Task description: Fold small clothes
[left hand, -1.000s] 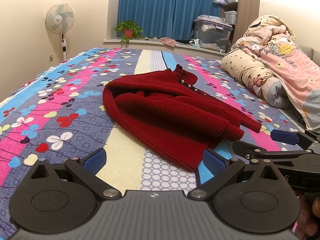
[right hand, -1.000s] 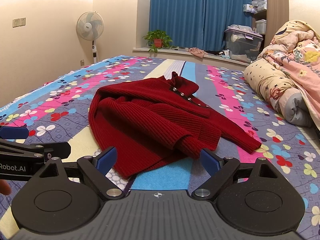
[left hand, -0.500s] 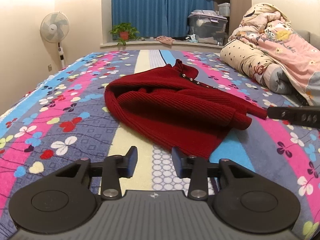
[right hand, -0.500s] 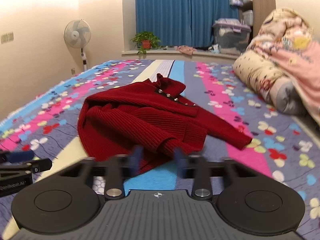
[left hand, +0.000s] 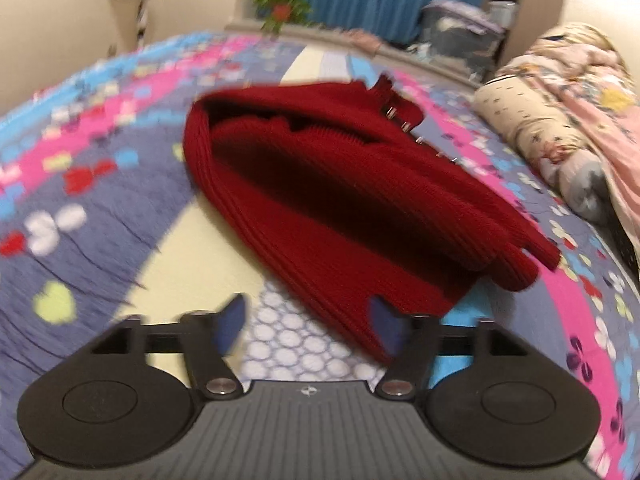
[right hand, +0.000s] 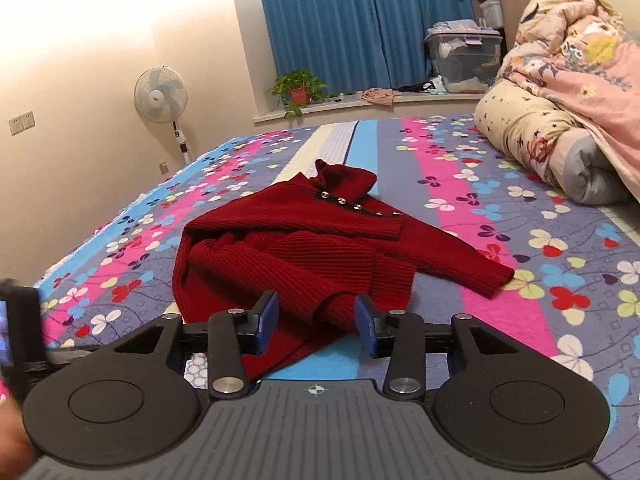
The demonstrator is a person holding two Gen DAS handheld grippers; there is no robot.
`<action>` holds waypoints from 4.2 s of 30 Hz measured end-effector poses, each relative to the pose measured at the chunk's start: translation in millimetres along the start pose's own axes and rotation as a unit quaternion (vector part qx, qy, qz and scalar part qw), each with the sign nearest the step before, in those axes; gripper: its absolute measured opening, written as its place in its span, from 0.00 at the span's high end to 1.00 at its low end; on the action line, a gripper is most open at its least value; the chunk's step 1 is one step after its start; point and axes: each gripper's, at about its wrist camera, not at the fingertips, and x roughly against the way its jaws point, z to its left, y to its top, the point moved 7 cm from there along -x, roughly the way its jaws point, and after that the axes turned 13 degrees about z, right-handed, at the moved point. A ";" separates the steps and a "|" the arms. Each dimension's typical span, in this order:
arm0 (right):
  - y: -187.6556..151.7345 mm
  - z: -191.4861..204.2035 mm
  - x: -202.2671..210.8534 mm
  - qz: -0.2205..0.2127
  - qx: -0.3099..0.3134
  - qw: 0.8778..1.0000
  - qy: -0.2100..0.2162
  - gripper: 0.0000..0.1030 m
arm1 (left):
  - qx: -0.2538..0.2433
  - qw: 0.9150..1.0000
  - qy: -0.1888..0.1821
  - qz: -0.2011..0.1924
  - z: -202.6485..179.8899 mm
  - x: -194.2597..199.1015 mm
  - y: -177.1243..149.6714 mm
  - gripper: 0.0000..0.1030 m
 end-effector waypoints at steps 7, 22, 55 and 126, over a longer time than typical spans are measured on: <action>2.4 -33.9 7.4 0.003 -0.018 1.000 -0.013 0.56 | 0.027 1.000 0.010 0.002 -20.4 -45.8 20.8 0.28; 2.9 -36.2 -1.5 0.004 -0.037 0.998 -0.049 0.69 | -0.128 0.992 0.015 0.000 56.2 43.6 29.4 0.90; 58.5 -46.1 -221.3 0.087 -0.072 0.993 0.017 0.36 | -0.051 0.992 -0.037 0.107 243.1 46.5 18.9 0.59; -84.5 -88.9 -37.8 0.242 0.085 0.960 -0.115 0.84 | -0.182 0.976 -0.042 0.113 157.4 34.3 2.1 0.73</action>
